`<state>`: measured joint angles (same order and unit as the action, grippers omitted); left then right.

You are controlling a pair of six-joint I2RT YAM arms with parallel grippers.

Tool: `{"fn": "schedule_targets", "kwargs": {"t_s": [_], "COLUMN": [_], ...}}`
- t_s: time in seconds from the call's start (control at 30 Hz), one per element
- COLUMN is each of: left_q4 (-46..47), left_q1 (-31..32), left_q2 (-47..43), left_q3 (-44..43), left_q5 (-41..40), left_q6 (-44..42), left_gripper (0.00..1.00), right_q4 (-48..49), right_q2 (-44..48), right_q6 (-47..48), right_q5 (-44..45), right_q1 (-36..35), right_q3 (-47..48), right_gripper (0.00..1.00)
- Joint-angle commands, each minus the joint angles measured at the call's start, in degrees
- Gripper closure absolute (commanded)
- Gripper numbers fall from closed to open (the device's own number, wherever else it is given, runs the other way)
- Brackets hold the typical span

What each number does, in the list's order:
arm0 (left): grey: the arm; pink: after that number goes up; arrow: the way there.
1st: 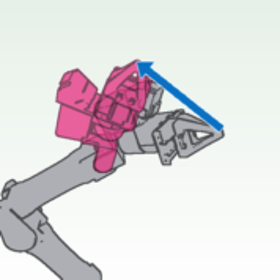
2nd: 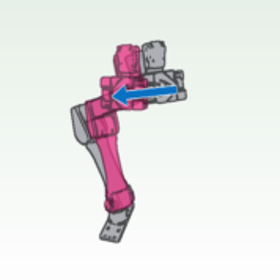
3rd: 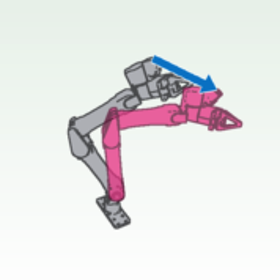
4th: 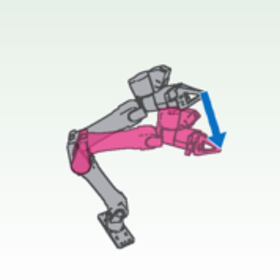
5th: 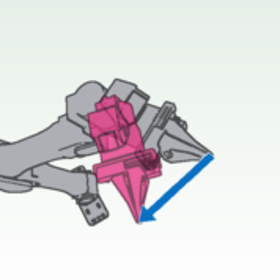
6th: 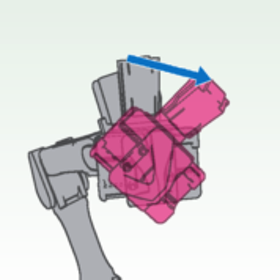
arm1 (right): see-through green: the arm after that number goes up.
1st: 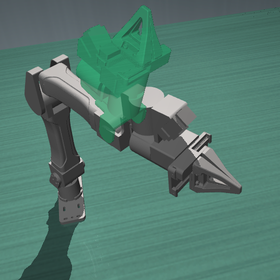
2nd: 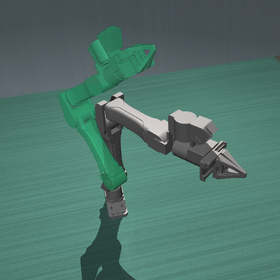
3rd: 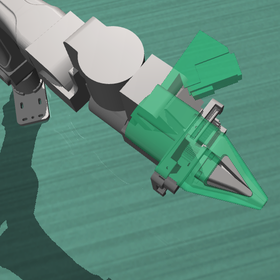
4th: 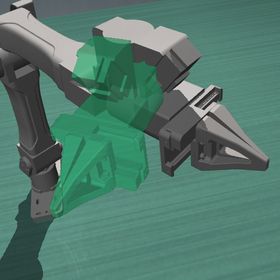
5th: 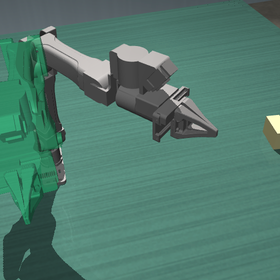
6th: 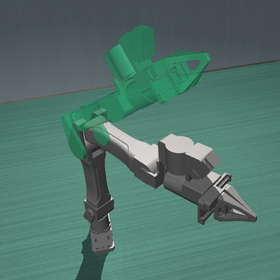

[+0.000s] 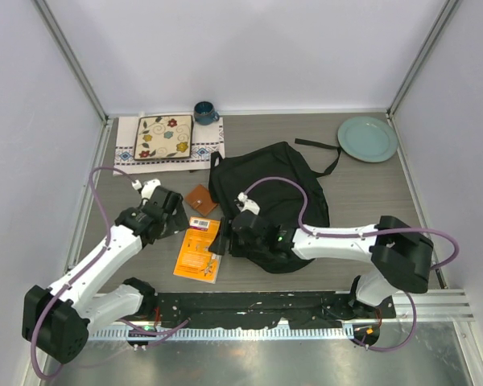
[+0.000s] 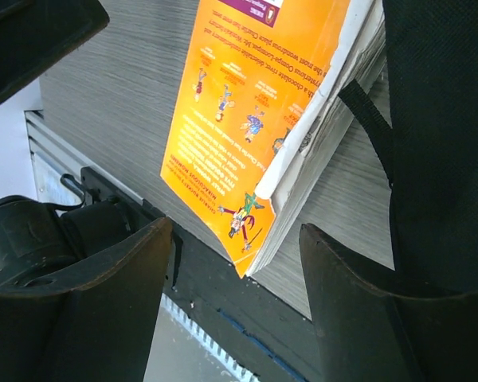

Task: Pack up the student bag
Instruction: Pick up the book from the center of the board.

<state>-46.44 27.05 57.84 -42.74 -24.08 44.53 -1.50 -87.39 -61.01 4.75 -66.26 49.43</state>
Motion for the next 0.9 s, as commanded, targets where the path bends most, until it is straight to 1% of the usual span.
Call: {"fn": "schedule_targets", "kwargs": {"t_s": [0.0,0.03,0.07,0.17,0.2,0.27,0.3,0.33,0.57,0.63,0.67,0.73,0.77,0.83,0.87], "left_q4": [7.58,9.41,10.30,13.65,14.87,16.28,17.85,18.48,25.33,27.18,27.62,27.71,27.37,26.75,26.57], "left_q1": [-0.42,-0.42,-0.42,-0.42,-0.42,-0.42,-0.42,-0.42,-0.42,-0.42,-0.42,-0.42,-0.42,-0.42,-0.42], "left_q2": [-0.63,-0.54,-0.28,0.16,0.42,0.25,-0.10,-0.36,-5.37,-7.38,-8.18,-10.28,-10.99,-12.74,-13.19], "left_q3": [3.79,4.76,5.64,8.90,10.21,11.71,13.46,14.26,22.34,23.57,24.45,25.07,25.42,25.51,25.60], "left_q5": [6.22,8.41,9.47,12.91,13.78,15.98,16.51,17.73,23.54,23.90,25.81,26.18,26.18,26.18,26.18], "left_q6": [1.43,1.78,2.74,3.80,4.33,5.03,5.82,6.26,10.66,12.41,12.85,13.65,13.82,14.00,14.09], "left_gripper": [0.00,0.00,0.00,0.00,0.00,0.00,0.00,0.00,0.00,0.02,0.03,0.06,0.08,0.11,0.13], "right_q4": [3.96,2.83,2.47,2.55,2.99,7.37,9.21,13.23,23.37,25.57,25.93,26.63,26.72,26.55,26.37], "right_q2": [-3.64,-4.27,-4.97,-6.65,-6.82,-6.56,-6.65,-7.17,-14.03,-14.56,-14.38,-13.77,-12.72,-11.92,-11.23], "right_q6": [-1.21,-1.39,-1.82,-3.49,-3.85,-4.46,-5.16,-5.34,-7.27,-7.89,-7.89,-7.54,-7.28,-6.58,-6.49], "right_q5": [-0.10,0.60,2.52,4.38,4.56,4.39,3.26,2.37,-6.14,-7.03,-7.04,-6.69,-6.34,-5.29,-5.02], "right_q1": [-0.88,-1.15,-1.50,-2.03,-2.03,-2.03,-2.03,-2.03,-2.03,-2.03,-1.94,-2.03,-2.03,-2.12,-1.95], "right_q3": [0.40,0.84,1.10,0.15,-0.47,-3.09,-3.89,-4.60,-4.08,-3.90,-3.90,-3.82,-3.73,-3.55,-3.46], "right_gripper": [0.29,0.29,0.29,0.29,0.29,0.29,0.29,0.29,0.30,0.32,0.34,0.37,0.40,0.42,0.44]}}
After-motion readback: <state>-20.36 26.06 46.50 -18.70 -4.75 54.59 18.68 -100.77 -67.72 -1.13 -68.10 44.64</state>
